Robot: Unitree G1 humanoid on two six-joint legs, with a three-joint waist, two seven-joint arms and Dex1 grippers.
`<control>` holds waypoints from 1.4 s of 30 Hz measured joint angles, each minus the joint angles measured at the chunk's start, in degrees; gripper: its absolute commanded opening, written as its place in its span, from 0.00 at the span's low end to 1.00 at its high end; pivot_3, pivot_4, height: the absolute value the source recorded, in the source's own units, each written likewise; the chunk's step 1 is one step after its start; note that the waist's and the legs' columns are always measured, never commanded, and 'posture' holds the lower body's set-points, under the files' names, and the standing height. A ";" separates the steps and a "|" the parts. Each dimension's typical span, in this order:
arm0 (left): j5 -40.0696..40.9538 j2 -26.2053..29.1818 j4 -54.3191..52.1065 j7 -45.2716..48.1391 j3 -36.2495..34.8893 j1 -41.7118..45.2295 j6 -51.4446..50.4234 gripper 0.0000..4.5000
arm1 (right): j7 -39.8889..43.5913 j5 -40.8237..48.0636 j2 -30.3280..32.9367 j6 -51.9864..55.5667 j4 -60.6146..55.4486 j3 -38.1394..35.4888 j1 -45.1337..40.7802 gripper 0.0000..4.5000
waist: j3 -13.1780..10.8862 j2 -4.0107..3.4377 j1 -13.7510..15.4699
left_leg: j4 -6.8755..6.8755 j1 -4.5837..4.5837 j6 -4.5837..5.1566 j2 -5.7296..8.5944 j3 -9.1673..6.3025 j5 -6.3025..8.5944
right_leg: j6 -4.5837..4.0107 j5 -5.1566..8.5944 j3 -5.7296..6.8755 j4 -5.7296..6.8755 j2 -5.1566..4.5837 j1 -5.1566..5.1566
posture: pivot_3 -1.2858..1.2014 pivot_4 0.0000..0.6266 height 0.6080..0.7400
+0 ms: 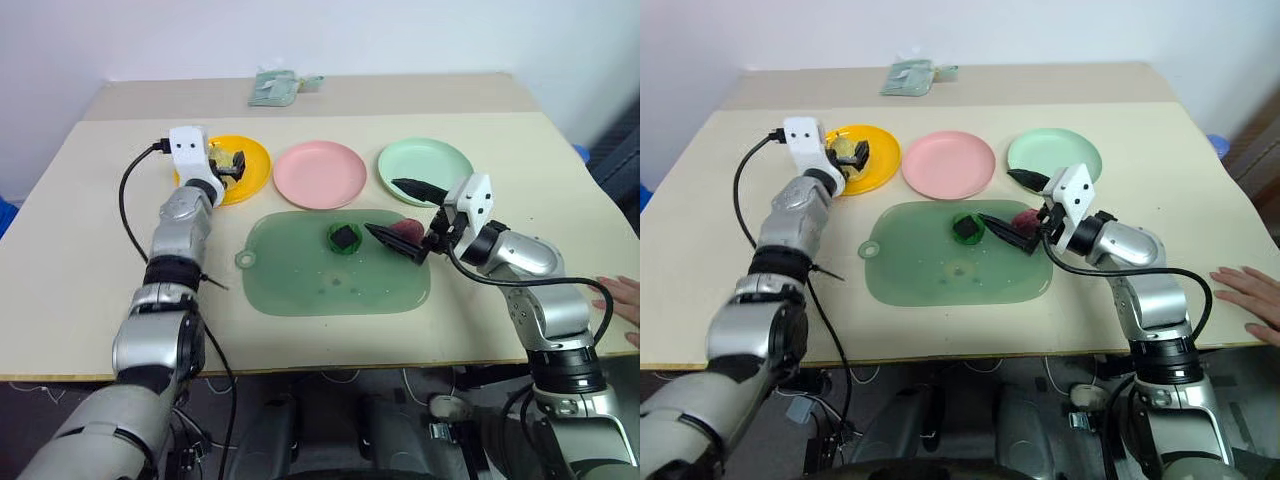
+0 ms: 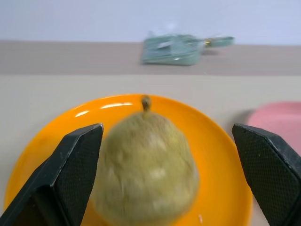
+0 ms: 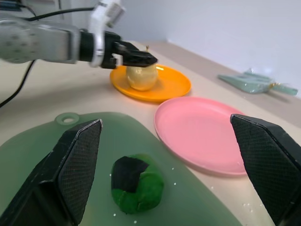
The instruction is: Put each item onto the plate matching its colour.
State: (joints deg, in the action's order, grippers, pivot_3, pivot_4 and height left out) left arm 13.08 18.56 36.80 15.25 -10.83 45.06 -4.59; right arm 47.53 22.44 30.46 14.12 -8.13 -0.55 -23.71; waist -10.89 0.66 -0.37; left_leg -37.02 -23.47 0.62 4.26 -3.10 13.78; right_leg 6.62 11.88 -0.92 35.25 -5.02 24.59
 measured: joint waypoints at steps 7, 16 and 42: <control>15.31 12.43 -42.41 22.39 0.27 -28.95 -12.58 0.99 | -2.06 -5.62 -0.47 4.38 1.34 6.06 -4.13 1.00 | 0.02 -0.03 -0.48 | 0.04 -0.01 -0.06 -0.11 0.01 0.04 | -0.11 0.00 -0.16 -0.02 -0.07 0.07 | 0.52 0.24 1.00; 23.00 22.50 -56.32 37.51 -4.33 -43.79 -14.30 0.99 | -3.52 -12.95 -1.97 9.90 4.23 13.84 -9.37 1.00 | 0.04 -0.07 -0.18 | 0.02 -0.01 -0.05 -0.10 -0.02 0.03 | -0.35 0.09 -0.06 -0.12 -0.11 0.01 | 0.52 0.24 1.00; 31.19 27.43 -68.60 48.22 -14.82 -60.08 -15.09 1.00 | 0.11 -17.84 -3.55 12.18 13.46 17.49 -12.79 0.30 | 0.03 -0.09 -0.38 | 0.06 -0.01 -0.05 -0.12 -0.01 0.04 | -0.38 0.10 0.01 -0.14 -0.07 0.03 | 0.52 0.24 1.00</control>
State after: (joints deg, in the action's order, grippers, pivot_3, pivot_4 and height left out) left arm 44.26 45.99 -31.81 63.47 -25.65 -15.02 -19.68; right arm 47.63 4.60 26.92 26.30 5.33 16.94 -36.50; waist -10.87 0.57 -0.75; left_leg -36.96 -23.49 0.57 4.14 -3.12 13.81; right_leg 6.25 11.99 -0.92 35.11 -5.09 24.62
